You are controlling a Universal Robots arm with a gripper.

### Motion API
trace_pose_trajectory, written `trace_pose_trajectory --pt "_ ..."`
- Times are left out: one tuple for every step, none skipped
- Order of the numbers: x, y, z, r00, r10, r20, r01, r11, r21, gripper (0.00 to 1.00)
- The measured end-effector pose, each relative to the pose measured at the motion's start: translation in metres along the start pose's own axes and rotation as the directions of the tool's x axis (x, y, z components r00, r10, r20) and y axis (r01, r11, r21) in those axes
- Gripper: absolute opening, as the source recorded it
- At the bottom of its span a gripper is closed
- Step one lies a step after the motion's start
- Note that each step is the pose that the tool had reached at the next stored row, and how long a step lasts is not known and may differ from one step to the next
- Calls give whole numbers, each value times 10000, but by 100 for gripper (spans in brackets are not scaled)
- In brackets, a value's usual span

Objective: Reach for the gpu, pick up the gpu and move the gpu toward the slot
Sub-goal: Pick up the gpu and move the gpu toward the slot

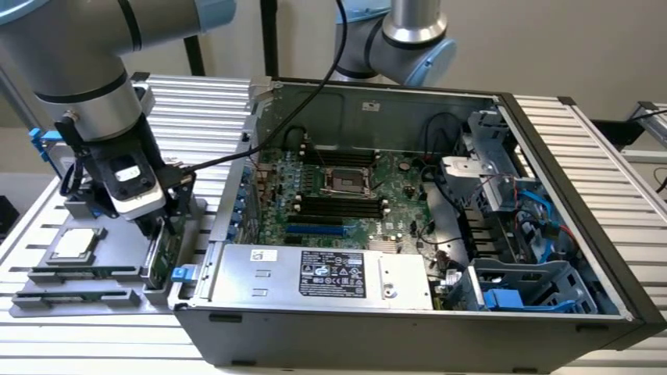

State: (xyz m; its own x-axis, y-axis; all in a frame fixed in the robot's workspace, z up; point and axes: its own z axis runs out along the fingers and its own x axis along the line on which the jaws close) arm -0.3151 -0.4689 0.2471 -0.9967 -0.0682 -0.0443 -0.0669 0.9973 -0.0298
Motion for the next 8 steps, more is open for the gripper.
trace_pose_trajectory --pt "3 0 3 10000 -18 4 18 10000 -1 42" --pt "5 1 6 10000 -35 6 35 10000 -2 42" --pt "8 2 9 10000 -51 7 51 10000 -2 42" --pt "10 2 14 10000 -67 9 67 10000 -2 42" --pt "10 3 19 10000 -82 13 82 10000 -3 42" --pt "10 5 23 10000 -97 15 97 10000 -2 42" --pt "10 5 25 9999 -110 15 110 9999 0 42" --pt "11 6 28 9999 -122 15 122 9999 2 42"
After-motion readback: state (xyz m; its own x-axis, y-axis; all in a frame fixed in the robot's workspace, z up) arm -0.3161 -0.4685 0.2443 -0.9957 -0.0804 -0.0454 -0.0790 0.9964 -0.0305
